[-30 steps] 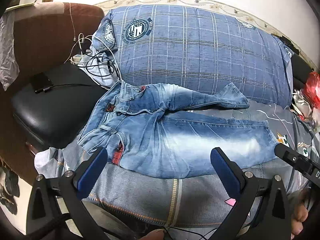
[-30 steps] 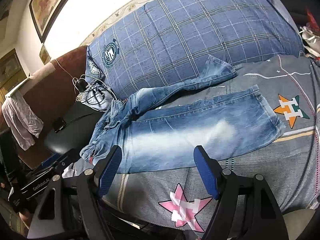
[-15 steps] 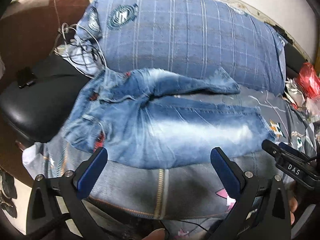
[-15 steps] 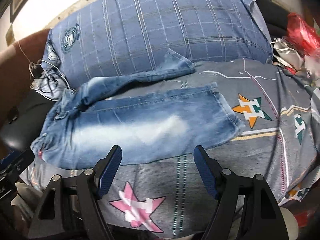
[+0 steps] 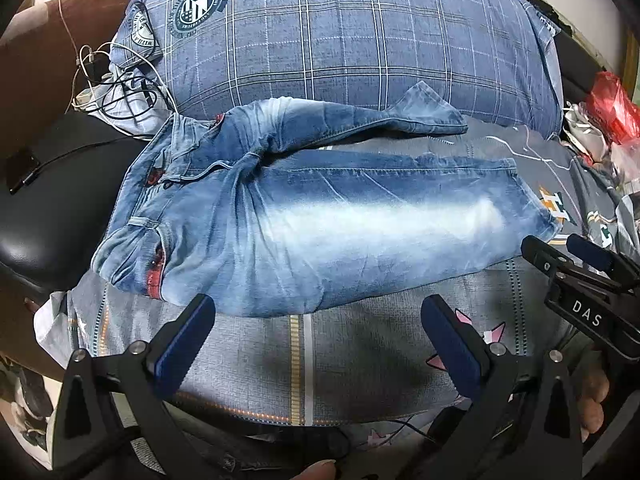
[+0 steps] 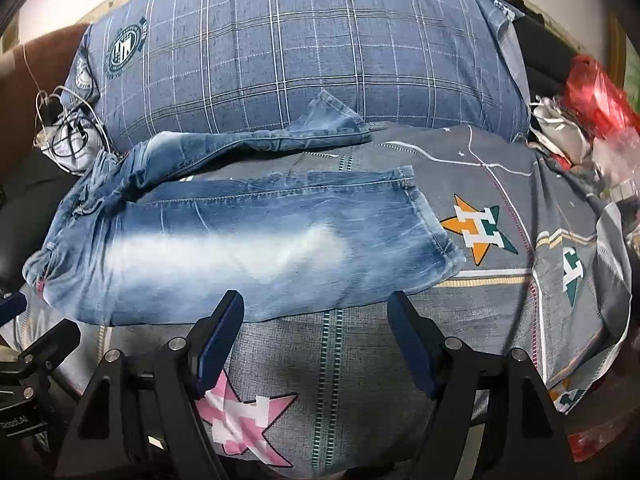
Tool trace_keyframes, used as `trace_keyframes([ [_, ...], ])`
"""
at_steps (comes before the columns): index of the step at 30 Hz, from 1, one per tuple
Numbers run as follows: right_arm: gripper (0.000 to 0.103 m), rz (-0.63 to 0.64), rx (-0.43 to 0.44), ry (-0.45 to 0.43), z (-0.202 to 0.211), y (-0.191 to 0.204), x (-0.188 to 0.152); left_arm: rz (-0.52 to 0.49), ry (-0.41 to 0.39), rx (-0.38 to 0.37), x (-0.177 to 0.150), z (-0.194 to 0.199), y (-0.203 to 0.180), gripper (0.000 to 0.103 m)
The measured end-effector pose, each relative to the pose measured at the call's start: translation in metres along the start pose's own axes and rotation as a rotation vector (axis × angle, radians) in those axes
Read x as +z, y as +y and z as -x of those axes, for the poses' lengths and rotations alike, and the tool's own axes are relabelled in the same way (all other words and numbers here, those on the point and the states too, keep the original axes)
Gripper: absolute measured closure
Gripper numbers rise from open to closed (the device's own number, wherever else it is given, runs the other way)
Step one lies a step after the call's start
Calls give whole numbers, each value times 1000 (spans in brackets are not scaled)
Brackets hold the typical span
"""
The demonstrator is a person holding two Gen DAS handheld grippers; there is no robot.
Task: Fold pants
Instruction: 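Move both grippers toward the hem ends of the jeans legs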
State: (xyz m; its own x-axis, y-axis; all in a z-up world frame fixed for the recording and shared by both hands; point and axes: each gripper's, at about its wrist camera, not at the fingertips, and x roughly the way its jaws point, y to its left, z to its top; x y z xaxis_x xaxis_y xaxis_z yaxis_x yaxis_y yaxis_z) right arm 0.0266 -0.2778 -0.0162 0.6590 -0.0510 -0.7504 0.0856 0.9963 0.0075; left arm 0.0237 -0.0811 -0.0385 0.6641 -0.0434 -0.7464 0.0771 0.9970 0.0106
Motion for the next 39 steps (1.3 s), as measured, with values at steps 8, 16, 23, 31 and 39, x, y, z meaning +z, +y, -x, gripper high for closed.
trace_keyframes([
  [8,28,-34,196,17,1,2,3,70,-59,141,7,0,18,0],
  [16,28,-26,256,43,-6,12,5,85,-49,179,12,-6,30,0],
  [23,28,-41,257,83,-18,11,7,95,43,140,15,-19,36,0],
  [31,28,-85,264,92,-27,-2,59,90,83,94,62,-33,39,0],
  [39,28,-180,285,112,-42,-27,84,100,116,19,77,-48,44,0],
])
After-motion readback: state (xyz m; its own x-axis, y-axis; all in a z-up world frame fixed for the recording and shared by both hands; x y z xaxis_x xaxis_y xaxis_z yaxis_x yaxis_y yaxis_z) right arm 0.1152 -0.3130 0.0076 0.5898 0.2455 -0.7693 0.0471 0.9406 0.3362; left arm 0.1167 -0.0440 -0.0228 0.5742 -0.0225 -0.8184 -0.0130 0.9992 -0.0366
